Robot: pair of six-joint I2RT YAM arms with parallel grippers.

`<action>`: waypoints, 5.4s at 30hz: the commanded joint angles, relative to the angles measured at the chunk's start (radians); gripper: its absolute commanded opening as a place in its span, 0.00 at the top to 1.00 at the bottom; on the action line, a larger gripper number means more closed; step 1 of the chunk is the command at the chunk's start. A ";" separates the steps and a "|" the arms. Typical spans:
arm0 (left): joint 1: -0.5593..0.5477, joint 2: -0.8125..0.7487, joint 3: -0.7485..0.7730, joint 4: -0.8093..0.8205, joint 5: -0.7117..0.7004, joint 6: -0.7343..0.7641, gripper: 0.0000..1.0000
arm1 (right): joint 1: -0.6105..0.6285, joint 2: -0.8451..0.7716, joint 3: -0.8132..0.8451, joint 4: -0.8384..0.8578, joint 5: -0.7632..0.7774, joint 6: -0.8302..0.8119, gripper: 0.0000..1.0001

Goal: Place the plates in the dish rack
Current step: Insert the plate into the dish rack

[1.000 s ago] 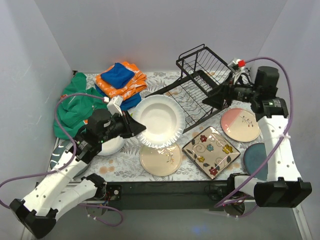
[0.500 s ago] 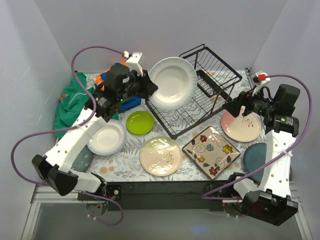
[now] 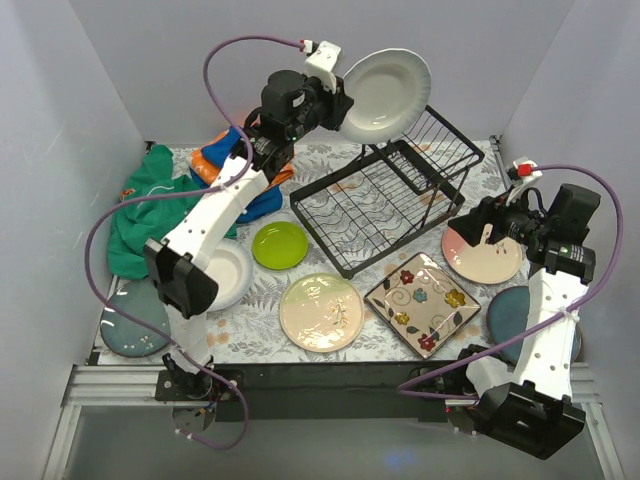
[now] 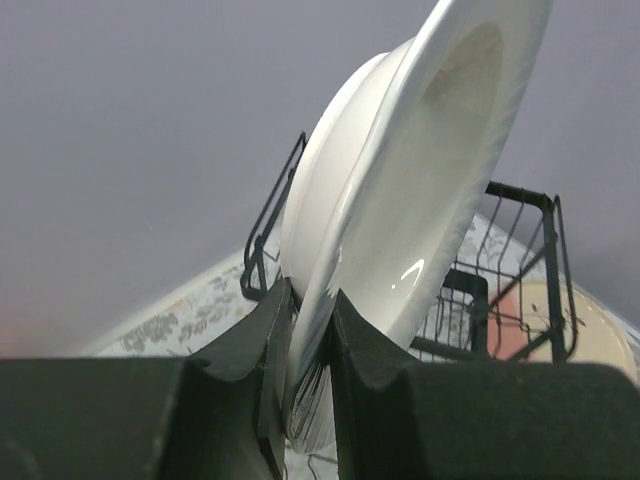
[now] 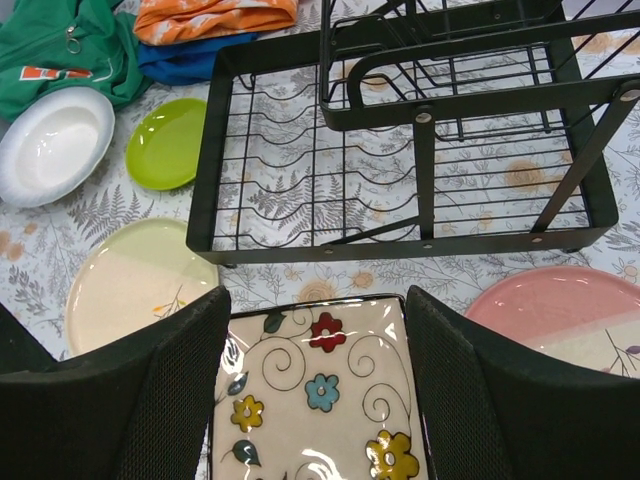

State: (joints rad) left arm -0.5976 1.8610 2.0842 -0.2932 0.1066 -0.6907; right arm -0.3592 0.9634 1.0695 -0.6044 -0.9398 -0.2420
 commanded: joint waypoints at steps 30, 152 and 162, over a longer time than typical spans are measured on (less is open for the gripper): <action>-0.047 0.402 0.287 0.727 -0.242 0.224 1.00 | -0.006 0.021 -0.092 0.061 -0.002 -0.013 0.24; -0.097 0.457 0.226 0.839 -0.429 0.272 1.00 | -0.015 0.012 -0.126 0.087 0.003 -0.002 0.25; -0.096 0.454 0.243 0.841 -0.426 0.263 1.00 | -0.015 0.015 -0.128 0.086 -0.001 -0.002 0.25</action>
State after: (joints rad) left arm -0.6960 2.3512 2.2372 0.3893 -0.3290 -0.4160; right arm -0.3664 0.9882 0.9504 -0.5503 -0.9226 -0.2424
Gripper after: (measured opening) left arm 0.151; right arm 0.755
